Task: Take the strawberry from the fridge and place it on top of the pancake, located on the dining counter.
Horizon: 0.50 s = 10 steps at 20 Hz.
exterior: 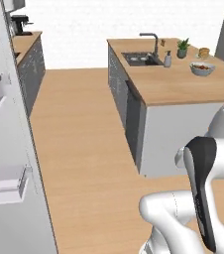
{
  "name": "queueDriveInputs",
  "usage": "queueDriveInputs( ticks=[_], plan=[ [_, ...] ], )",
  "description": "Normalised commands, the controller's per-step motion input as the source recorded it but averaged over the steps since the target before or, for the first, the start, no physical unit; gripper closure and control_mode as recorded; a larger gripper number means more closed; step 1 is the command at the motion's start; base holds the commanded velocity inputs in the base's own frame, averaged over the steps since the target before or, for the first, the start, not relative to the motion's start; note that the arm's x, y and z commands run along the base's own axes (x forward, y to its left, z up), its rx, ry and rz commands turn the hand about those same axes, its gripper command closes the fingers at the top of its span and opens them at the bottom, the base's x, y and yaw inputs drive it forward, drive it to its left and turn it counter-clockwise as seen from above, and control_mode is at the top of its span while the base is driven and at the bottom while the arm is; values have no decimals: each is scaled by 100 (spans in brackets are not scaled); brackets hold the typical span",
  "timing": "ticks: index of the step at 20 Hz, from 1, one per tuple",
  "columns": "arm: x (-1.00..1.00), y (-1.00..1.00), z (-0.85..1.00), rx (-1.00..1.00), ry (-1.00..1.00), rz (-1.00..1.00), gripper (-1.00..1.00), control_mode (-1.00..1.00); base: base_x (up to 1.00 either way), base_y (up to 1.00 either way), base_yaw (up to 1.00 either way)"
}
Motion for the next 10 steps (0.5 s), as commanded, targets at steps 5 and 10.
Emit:
queueDriveInputs(
  ticks=[5, 10],
  plan=[
    [0, 0, 0, 0, 0, 0, 100, 100, -1, -13, -79],
    [0, 0, 0, 0, 0, 0, 100, 100, 36, -80, -45]
  ],
)
